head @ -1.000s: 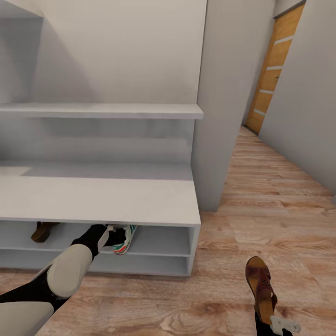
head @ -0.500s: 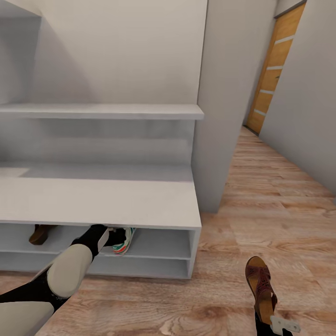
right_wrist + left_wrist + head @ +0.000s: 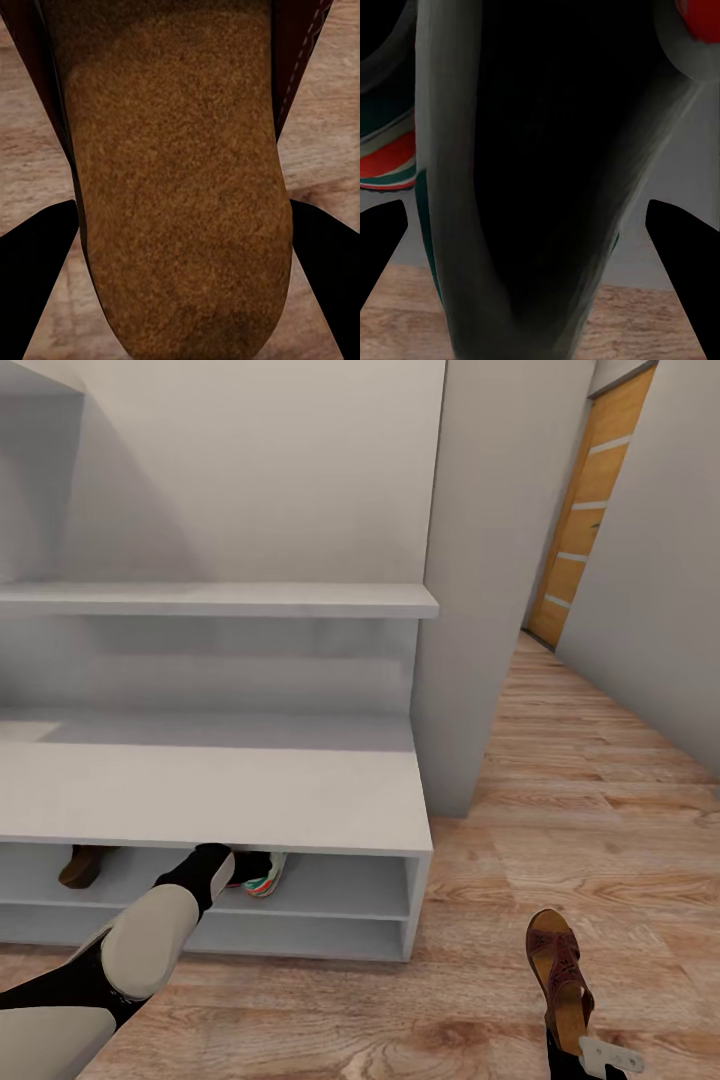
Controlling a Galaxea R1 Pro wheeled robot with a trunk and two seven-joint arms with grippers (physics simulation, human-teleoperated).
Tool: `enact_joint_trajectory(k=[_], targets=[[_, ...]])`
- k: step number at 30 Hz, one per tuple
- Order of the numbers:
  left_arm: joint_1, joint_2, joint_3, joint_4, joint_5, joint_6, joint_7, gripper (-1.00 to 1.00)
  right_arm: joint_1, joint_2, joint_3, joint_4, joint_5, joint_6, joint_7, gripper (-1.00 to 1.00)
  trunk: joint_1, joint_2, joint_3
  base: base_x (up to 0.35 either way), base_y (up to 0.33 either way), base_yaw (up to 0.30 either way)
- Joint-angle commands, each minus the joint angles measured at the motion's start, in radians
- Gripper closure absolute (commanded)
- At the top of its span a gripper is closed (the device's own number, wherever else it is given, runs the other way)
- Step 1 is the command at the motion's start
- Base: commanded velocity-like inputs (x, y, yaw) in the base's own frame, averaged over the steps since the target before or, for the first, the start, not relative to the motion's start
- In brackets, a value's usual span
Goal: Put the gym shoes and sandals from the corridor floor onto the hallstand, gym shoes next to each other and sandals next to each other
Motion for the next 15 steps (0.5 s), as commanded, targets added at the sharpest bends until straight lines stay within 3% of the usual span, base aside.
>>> enact_joint_trajectory(k=[1,10,11,15], targets=[[0.0,-0.001,0.008,-0.003,-0.011,0.004,-0.007,1.0,-0.001,0.0,-0.006,0.001,0.01,-0.003,-0.003,1.0,0.0,0.0,-0.001,0.0,0.0,0.0],[0.0,-0.001,0.008,-0.002,-0.011,0.002,-0.007,1.0,-0.001,0.0,-0.006,0.002,0.01,-0.003,-0.003,1.0,0.0,0.0,-0.001,0.0,0.0,0.0],[0.0,-0.002,0.008,-0.002,-0.011,0.002,-0.007,-1.0,-0.001,0.0,-0.006,0.002,0.01,-0.003,-0.003,1.0,0.0,0.0,-0.001,0.0,0.0,0.0],[0.0,-0.002,0.008,-0.001,-0.011,0.002,-0.007,-1.0,-0.001,0.0,-0.006,0.002,0.01,-0.003,-0.003,1.0,0.0,0.0,-0.001,0.0,0.0,0.0]])
